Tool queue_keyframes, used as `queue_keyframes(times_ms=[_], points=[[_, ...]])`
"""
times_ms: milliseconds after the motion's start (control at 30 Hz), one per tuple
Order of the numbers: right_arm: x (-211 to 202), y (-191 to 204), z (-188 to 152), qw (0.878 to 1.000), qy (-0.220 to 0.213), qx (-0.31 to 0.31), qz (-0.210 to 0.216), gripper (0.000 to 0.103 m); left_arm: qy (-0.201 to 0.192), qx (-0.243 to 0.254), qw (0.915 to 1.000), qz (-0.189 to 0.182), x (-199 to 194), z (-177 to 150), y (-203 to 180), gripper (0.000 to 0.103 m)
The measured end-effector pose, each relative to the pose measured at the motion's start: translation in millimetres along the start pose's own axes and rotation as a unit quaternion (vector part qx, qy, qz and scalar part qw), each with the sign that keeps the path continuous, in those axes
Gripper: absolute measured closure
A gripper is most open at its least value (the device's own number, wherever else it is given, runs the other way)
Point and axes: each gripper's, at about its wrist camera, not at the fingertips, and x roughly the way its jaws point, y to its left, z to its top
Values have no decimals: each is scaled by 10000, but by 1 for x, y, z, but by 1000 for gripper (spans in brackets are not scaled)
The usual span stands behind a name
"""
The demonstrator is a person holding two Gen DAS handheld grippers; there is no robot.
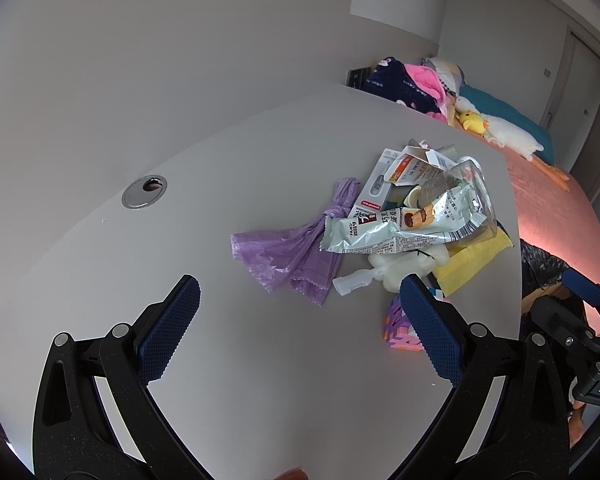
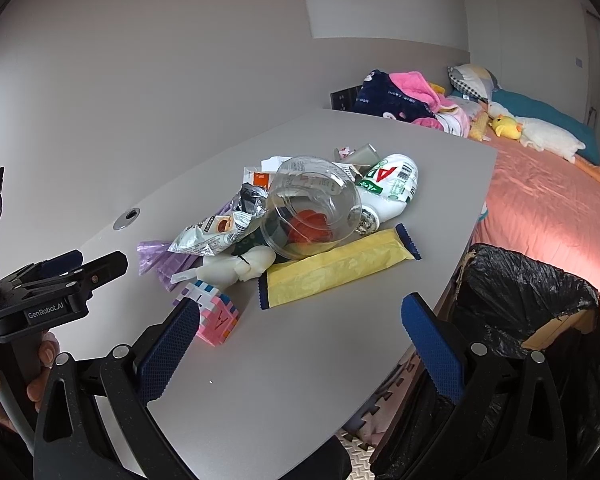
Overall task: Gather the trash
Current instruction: 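Move both tools toward the trash pile on the white table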
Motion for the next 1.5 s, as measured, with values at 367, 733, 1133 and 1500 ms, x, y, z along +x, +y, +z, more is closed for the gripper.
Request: queue_keyframes(times_ms=[367, 733, 1133, 1500], points=[[-2, 1, 0, 10000, 10, 8, 52, 3, 21, -11, 10000, -40, 2, 0, 1, 6], [-2, 2, 0, 10000, 40, -15, 75, 3, 98, 64, 9998, -162, 3, -1, -1, 6], [-2, 2, 0, 9999, 54, 0, 85, 3, 73, 156, 9997, -146, 2, -1, -7, 6], [2, -2, -3, 9997, 130, 64, 185, 3, 142, 72, 9988, -458, 6, 0, -4, 6]])
